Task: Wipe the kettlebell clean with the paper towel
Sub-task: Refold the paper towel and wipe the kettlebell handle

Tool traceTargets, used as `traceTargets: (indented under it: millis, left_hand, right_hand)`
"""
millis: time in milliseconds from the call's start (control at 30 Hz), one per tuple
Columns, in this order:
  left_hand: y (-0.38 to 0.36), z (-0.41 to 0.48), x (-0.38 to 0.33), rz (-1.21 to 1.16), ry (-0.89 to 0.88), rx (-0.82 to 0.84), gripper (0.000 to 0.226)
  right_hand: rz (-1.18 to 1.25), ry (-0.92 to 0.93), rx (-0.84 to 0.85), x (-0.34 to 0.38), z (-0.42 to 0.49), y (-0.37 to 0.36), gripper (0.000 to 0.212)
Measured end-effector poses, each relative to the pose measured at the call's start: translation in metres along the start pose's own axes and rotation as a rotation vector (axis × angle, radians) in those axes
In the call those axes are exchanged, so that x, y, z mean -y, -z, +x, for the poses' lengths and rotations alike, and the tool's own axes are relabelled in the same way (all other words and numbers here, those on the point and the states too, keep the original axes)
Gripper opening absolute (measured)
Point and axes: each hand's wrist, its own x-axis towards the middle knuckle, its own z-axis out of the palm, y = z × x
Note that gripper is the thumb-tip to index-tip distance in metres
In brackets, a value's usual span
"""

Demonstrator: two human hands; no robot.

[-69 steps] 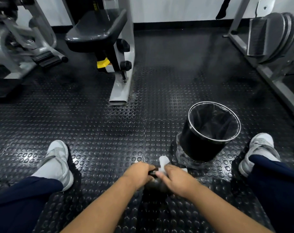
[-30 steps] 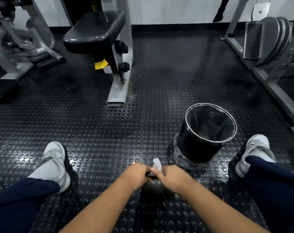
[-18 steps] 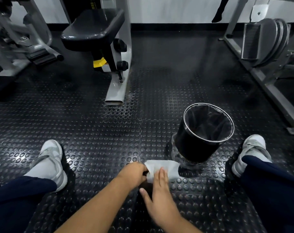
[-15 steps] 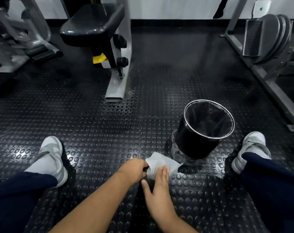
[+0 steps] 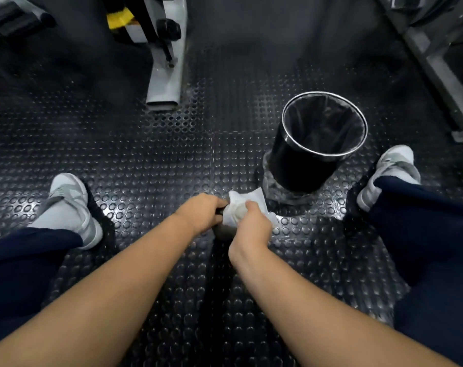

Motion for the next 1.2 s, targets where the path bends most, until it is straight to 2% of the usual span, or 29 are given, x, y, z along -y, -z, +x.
traceTargets:
  millis: [67, 167, 267, 433, 567, 700, 767, 867, 967, 1100, 1200]
  left_hand:
    - [0.0, -0.001, -0.001, -0.004, 0.001, 0.02, 0.003]
    - [0.001, 0.0, 0.0, 0.023, -0.003, 0.008, 0.004]
    - [0.001, 0.0, -0.001, 0.066, -0.002, 0.01, 0.016]
    - [0.003, 0.0, -0.002, 0.01, 0.0, 0.006, 0.016]
    - [0.005, 0.0, -0.002, -0.003, 0.022, 0.029, 0.011]
    - [0.004, 0.0, -0.004, 0.016, 0.03, 0.026, 0.019]
    - [0.003, 0.0, -0.003, 0.016, 0.021, 0.017, 0.017]
    - [0.003, -0.001, -0.004, -0.002, 0.022, 0.014, 0.016]
    - [0.004, 0.0, -0.004, 0.015, 0.035, 0.031, 0.012]
    - [0.004, 0.001, -0.005, 0.017, 0.048, 0.037, 0.021]
    - [0.003, 0.0, -0.005, 0.007, 0.045, 0.023, 0.013]
  right_hand:
    - [0.082, -0.051, 0.02, 0.005, 0.002, 0.002, 0.011]
    - [0.221, -0.164, 0.031, 0.027, 0.005, 0.005, 0.025]
    - [0.29, -0.224, 0.062, 0.044, 0.011, 0.01, 0.029]
    - [0.297, -0.282, 0.24, 0.022, 0.004, -0.002, 0.068]
    - [0.333, -0.333, 0.234, 0.035, 0.017, 0.006, 0.081]
    - [0.415, -0.347, 0.227, 0.041, 0.028, 0.017, 0.084]
    - [0.349, -0.353, 0.251, 0.032, 0.021, 0.011, 0.084]
    - [0.315, -0.383, 0.3, 0.028, 0.014, 0.005, 0.096]
    - [0.342, -0.395, 0.247, 0.048, 0.013, 0.012, 0.096]
    - [0.344, -0.396, 0.169, 0.066, 0.003, 0.019, 0.093]
    - [0.335, -0.402, 0.231, 0.047, 0.005, 0.009, 0.098]
